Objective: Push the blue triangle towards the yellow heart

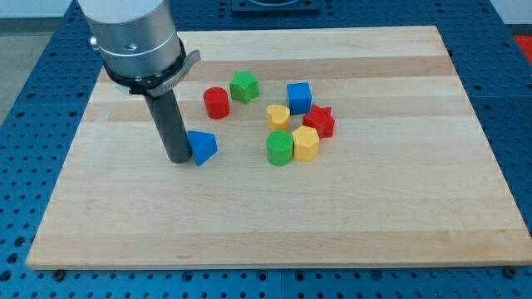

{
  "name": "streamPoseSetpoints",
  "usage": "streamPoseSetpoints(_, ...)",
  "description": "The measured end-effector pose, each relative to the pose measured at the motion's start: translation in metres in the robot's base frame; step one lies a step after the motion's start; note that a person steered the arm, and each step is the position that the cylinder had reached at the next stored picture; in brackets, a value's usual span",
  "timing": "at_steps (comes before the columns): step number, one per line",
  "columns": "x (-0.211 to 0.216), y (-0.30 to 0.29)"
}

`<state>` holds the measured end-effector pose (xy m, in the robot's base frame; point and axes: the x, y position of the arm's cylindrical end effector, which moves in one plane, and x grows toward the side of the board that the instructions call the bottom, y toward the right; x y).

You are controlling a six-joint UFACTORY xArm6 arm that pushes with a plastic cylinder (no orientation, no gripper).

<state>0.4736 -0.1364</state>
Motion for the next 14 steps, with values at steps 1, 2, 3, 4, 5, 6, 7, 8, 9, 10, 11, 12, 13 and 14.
streamPoseSetpoints(1,0.0,0.0)
streamPoseSetpoints(2,-0.005,0.0)
streamPoseSetpoints(3,-0.005,0.003)
streamPoseSetpoints(4,-0.005,0.007)
streamPoseSetpoints(5,-0.005,0.012)
streamPoseSetpoints(6,-0.007,0.016)
streamPoseSetpoints(7,-0.012,0.021)
streamPoseSetpoints(8,-0.012,0.03)
streamPoseSetpoints(9,-0.012,0.037)
streamPoseSetpoints(10,-0.012,0.043)
streamPoseSetpoints(11,-0.012,0.046)
streamPoseSetpoints(12,-0.012,0.049)
streamPoseSetpoints(13,-0.012,0.051)
streamPoseSetpoints(14,-0.012,0.053)
